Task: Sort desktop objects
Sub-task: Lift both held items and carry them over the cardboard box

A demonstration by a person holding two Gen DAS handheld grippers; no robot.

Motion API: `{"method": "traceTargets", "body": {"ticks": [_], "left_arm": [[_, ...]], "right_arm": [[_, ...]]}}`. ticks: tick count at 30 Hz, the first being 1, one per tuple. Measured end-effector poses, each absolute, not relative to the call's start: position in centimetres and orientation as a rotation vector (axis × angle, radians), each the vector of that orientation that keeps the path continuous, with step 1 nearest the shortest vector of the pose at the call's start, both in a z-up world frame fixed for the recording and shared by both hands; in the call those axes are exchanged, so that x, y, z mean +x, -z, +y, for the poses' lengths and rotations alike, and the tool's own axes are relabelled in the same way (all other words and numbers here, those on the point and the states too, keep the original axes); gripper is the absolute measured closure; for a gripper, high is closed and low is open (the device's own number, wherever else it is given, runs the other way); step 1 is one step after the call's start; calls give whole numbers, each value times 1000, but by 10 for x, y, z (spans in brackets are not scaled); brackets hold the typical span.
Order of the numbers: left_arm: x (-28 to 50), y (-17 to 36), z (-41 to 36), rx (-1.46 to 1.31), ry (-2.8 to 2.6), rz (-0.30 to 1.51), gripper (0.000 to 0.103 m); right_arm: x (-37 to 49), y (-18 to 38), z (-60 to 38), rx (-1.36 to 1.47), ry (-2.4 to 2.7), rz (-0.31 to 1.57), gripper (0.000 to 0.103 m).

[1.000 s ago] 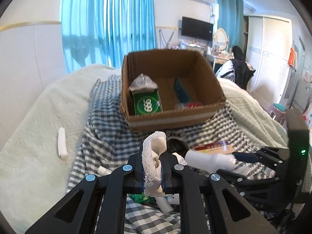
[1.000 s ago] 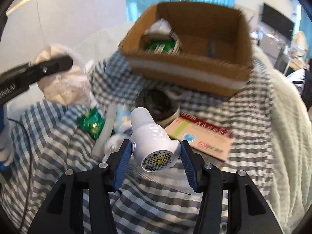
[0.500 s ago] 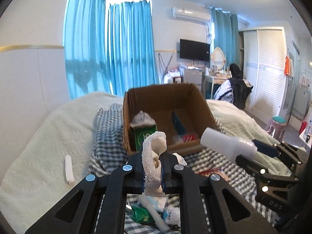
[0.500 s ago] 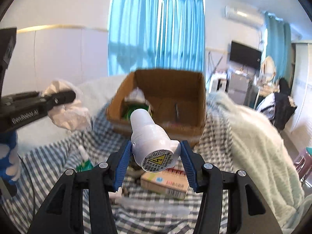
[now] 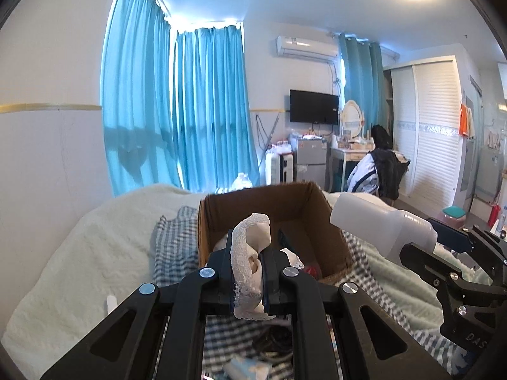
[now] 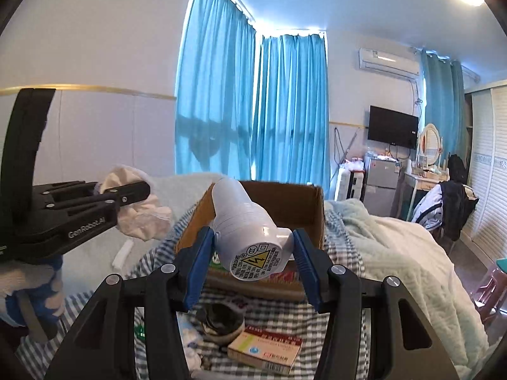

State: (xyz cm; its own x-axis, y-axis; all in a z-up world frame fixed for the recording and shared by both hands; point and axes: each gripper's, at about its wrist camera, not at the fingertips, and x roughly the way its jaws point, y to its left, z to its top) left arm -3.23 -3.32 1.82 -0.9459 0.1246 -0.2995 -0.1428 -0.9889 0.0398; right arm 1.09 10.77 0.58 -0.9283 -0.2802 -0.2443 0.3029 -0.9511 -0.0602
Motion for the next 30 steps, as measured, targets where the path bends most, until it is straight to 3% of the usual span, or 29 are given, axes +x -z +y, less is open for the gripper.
{"method": "traceTargets", "body": {"ticks": [14,30], "left_arm": [[-80,-40,-30,-347,-2975,94,92],[-162,-18,-21,-382,-2960,84,92]], "right_arm": [[-31,-44,104,217,2846,115,52],[-102,-29,98,246,2835,102,52]]}}
